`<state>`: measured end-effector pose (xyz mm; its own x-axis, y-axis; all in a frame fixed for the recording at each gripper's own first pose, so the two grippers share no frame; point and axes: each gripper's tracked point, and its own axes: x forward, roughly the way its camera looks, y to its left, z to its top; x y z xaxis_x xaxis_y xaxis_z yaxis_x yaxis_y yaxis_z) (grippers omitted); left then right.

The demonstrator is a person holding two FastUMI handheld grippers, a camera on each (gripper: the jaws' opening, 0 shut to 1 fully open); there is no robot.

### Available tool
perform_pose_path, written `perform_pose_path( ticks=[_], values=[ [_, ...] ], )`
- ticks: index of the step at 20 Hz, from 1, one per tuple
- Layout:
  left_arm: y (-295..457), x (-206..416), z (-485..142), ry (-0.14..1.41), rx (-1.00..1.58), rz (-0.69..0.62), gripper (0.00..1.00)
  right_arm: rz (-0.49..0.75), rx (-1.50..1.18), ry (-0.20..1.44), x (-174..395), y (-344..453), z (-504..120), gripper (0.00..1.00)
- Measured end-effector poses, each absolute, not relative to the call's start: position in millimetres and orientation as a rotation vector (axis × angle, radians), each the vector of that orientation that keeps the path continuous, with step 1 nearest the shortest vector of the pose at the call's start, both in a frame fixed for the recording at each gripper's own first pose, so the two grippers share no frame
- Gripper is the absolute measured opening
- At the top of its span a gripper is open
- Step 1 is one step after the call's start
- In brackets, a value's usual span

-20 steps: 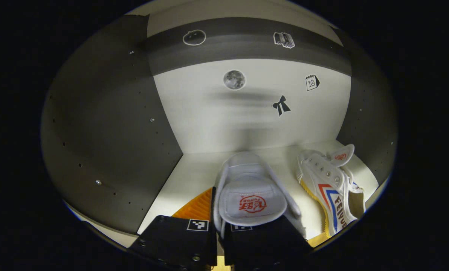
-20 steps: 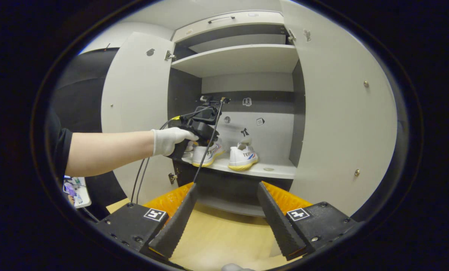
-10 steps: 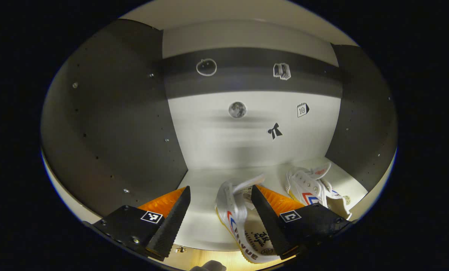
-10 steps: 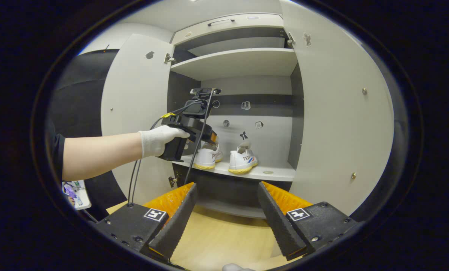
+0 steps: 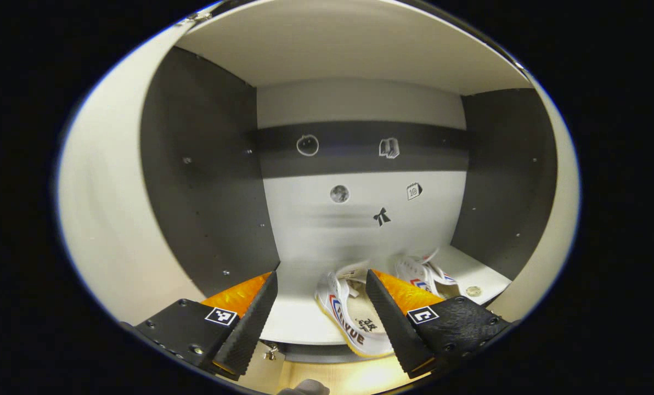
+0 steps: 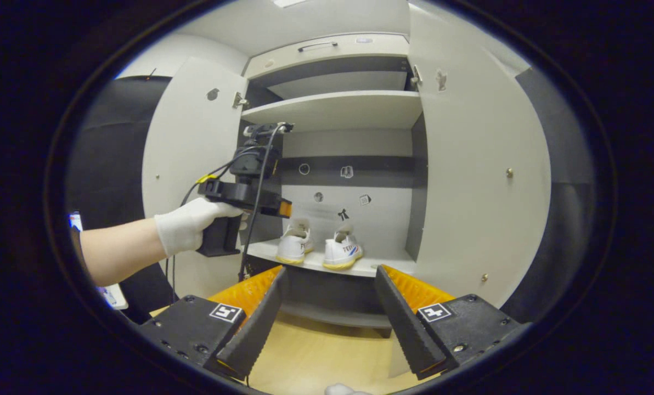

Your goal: Grab one shoe with the right hand and put it into the shoe cabinet, grab the other shoe with the left hand and put it into the shoe cabinet; then close the right door with the right hand and the left door with the left hand.

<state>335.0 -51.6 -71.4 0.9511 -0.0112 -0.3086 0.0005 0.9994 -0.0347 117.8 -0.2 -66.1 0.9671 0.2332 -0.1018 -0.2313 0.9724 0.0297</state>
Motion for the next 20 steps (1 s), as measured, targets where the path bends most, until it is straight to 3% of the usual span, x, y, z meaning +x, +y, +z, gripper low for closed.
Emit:
perform_pose_path(
  ticks=[7, 8, 10, 11, 12, 15, 16, 17, 20],
  values=[
    [-57.1, 227.7, -7.5, 0.134, -0.042, -0.045, 0.96, 0.152, 0.015, 0.029, 93.7, -13.2, -27.1, 1.0],
    [-57.5, 211.0, 0.1, 0.11, -0.029, -0.05, 1.0, 0.143, 0.013, 0.022, 87.8, -14.5, -21.7, 0.98],
    [-57.8, 179.9, 10.3, 0.071, 0.003, -0.056, 0.96, 0.127, 0.009, 0.0, 77.9, -16.5, -12.9, 1.0],
    [-57.7, 164.9, 12.8, 0.057, 0.008, -0.055, 1.0, 0.12, 0.008, -0.01, 72.5, -17.5, -10.1, 1.0],
    [-57.6, 151.5, 12.1, 0.048, 0.006, -0.051, 0.96, 0.112, 0.013, -0.017, 65.9, -19.5, -8.0, 0.98],
    [-48.8, 110.7, 3.9, 0.055, 0.007, -0.044, 1.0, 0.099, 0.024, -0.02, 50.9, -22.6, -8.6, 1.0],
    [-42.5, 98.1, 2.1, 0.052, 0.013, -0.033, 0.96, 0.096, 0.021, -0.019, 46.8, -23.1, -8.3, 1.0],
    [-36.9, 85.8, -0.2, 0.048, 0.016, -0.023, 1.0, 0.091, 0.017, -0.022, 43.3, -24.6, -8.0, 0.98],
    [-21.3, 56.9, -10.5, 0.048, 0.017, 0.012, 0.96, 0.084, 0.011, -0.026, 31.9, -27.6, -7.7, 0.98]
  ],
)
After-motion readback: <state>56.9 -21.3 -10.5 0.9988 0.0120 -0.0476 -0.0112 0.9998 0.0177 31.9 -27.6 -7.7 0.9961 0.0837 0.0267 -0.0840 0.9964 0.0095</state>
